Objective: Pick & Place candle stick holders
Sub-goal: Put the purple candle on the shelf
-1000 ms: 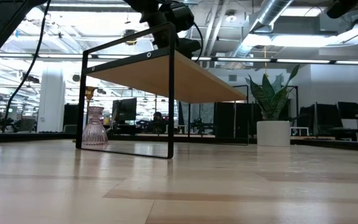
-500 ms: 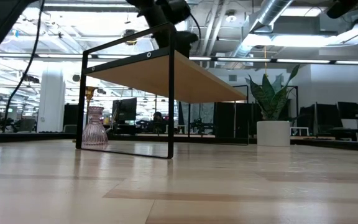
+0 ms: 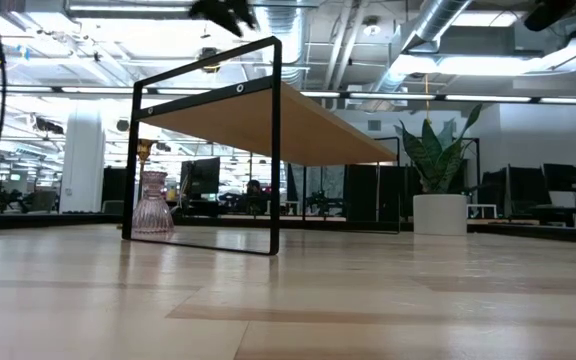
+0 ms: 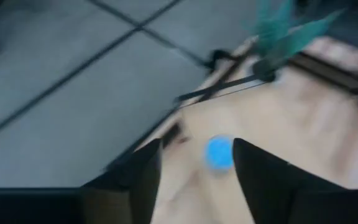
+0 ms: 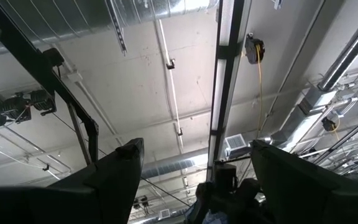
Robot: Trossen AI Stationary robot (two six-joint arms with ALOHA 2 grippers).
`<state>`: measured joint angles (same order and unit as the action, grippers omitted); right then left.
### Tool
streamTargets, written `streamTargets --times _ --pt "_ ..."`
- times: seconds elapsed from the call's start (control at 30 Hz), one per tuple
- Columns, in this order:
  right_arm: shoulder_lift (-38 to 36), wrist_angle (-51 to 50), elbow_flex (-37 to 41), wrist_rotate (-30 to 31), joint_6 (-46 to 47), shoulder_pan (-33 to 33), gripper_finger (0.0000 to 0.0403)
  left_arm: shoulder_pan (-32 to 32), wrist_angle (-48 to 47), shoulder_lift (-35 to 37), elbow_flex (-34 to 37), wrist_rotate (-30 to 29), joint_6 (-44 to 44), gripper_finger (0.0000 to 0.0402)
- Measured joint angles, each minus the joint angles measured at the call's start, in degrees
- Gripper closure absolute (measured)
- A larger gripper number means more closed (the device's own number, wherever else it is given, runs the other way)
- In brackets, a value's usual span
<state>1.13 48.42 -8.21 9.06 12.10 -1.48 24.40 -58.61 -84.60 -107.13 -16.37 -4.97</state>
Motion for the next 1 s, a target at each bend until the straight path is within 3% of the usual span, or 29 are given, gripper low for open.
streamTargets --times 0.1,0.23,0.37,0.5,0.63,0.83,0.93,1.0 --pt "0.0 -0.2 0.0 0.0 0.0 0.0 0.0117 0.7 -6.9 2.3 0.0 -4.2 -1.7 0.0269" --pt "0.0 -0.2 0.0 0.0 0.0 0.0 0.0117 2.4 -13.8 2.6 0.2 -4.4 -5.8 0.0316" --pt "0.0 -0.2 0.0 0.0 0.0 0.0 0.0117 2.6 -14.5 2.7 5.2 0.2 -5.0 0.0322" --pt "0.0 -0.2 0.0 0.0 0.0 0.0 0.0117 2.5 -14.5 2.6 12.0 5.5 -3.2 0.028" --pt "0.0 -0.2 0.0 0.0 0.0 0.0 0.0117 3.0 -12.7 2.6 16.8 5.2 -4.7 0.0204" --pt "0.0 -0.2 0.0 0.1 0.0 0.0 0.0117 5.4 -5.1 1.7 17.8 4.8 -7.5 0.0089" --pt "0.0 -0.2 0.0 1.4 0.0 0.0 0.0117 6.4 -6.0 1.0 17.9 5.8 -9.6 0.0065" --pt "0.0 -0.2 0.0 1.6 0.9 0.0 0.0117 6.2 -6.9 1.7 17.9 9.9 -10.3 0.0062"
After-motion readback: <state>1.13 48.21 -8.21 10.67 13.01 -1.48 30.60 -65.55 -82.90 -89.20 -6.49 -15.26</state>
